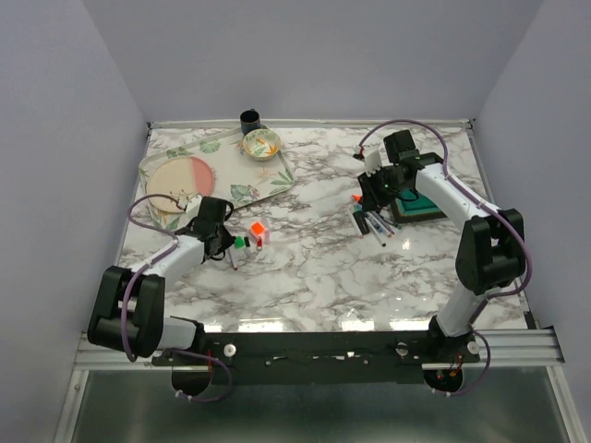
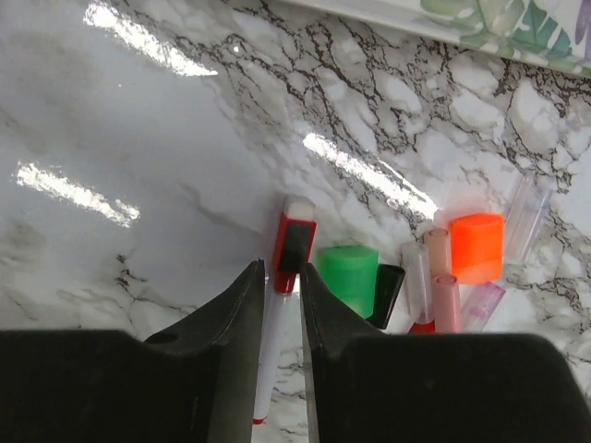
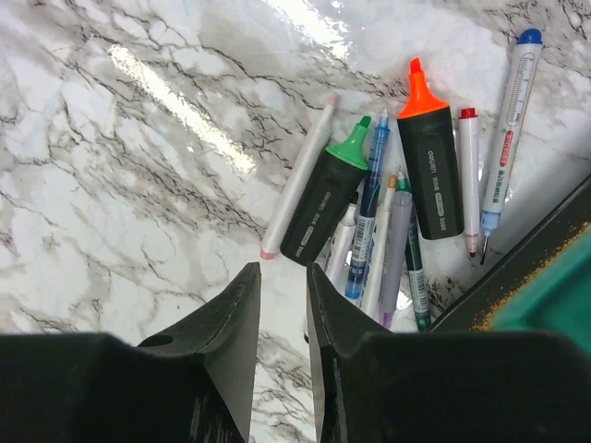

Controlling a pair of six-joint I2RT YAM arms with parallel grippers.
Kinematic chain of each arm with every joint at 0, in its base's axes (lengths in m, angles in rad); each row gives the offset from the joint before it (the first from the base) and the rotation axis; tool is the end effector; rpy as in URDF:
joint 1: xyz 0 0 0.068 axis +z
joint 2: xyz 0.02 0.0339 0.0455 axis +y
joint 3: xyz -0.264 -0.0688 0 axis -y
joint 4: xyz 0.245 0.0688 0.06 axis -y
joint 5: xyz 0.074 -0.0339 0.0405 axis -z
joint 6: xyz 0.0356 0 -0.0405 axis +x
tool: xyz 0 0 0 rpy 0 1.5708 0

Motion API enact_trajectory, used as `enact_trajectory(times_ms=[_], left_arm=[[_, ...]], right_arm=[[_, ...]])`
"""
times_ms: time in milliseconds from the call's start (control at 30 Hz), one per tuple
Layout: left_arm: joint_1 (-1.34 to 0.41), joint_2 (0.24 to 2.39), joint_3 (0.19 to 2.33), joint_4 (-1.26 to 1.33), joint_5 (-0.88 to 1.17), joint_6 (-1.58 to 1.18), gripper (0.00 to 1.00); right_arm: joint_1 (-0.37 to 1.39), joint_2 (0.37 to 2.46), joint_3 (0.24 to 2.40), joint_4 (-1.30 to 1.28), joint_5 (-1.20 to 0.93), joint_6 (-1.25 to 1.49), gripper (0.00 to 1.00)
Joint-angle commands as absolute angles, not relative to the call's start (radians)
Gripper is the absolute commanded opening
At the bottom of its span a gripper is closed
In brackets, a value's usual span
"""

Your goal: Open the pen caps

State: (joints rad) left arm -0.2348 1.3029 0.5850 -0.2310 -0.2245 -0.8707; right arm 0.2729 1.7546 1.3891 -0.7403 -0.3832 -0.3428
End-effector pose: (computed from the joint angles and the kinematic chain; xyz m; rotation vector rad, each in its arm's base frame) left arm 0.2328 -0.0475 0.1638 -0.8651 2.3398 -0.1815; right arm 0.3494 0.1116 0.2459 -0.9102 2.4648 0.4871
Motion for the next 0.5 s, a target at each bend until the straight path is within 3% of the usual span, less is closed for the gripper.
enact_trajectory(times_ms=[0, 467], left_arm=[[-0.229, 1.396, 0.681, -0.336, -0.284, -0.832, 0.29], [-0.23, 1.601, 0.767, -0.373, -0.265, -0.77, 0.31]], right_arm=[[0.268, 1.721, 1.381, -0.733, -0.445, -0.359, 0.33], [0.268, 1.712, 1.382, -0.738, -0.469, -0.356, 0.33]])
